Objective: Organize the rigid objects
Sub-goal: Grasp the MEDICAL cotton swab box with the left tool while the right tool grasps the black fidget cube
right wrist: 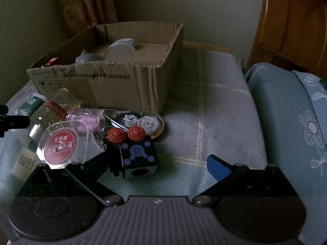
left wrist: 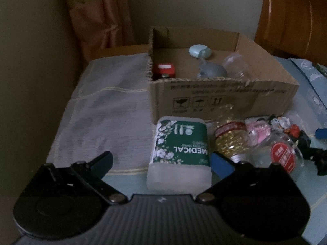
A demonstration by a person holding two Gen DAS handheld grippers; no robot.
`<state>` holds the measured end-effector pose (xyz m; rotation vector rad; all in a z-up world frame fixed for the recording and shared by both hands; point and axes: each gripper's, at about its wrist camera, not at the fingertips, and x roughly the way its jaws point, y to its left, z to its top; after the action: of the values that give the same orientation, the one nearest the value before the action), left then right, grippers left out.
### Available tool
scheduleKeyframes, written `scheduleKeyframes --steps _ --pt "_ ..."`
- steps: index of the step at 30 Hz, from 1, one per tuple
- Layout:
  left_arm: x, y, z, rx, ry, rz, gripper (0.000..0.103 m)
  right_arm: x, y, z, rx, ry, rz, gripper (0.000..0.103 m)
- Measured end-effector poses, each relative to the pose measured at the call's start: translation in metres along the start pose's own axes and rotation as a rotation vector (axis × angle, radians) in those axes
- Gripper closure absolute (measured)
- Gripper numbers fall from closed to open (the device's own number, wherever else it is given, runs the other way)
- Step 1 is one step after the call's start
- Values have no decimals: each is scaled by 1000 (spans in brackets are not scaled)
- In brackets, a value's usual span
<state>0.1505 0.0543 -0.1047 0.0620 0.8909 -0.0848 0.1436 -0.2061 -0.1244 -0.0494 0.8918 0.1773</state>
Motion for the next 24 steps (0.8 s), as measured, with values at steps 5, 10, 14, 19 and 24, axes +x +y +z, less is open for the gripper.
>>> scheduleKeyframes --steps 5,10,14,19,24 --pt "-5 3 -3 54 0 -4 2 0 -1 -1 -34 10 0 0" --pt "7 -2 -4 100 10 -23 2 9 6 -4 -89 14 -19 0" --pt "16 1 -4 95 17 -21 1 16 3 -5 -76 21 -4 0" --pt "18 9 -2 110 17 -24 2 16 -5 -6 -87 21 6 0" --pt "23 9 -1 146 25 -44 5 16 -8 -6 -113 12 27 0"
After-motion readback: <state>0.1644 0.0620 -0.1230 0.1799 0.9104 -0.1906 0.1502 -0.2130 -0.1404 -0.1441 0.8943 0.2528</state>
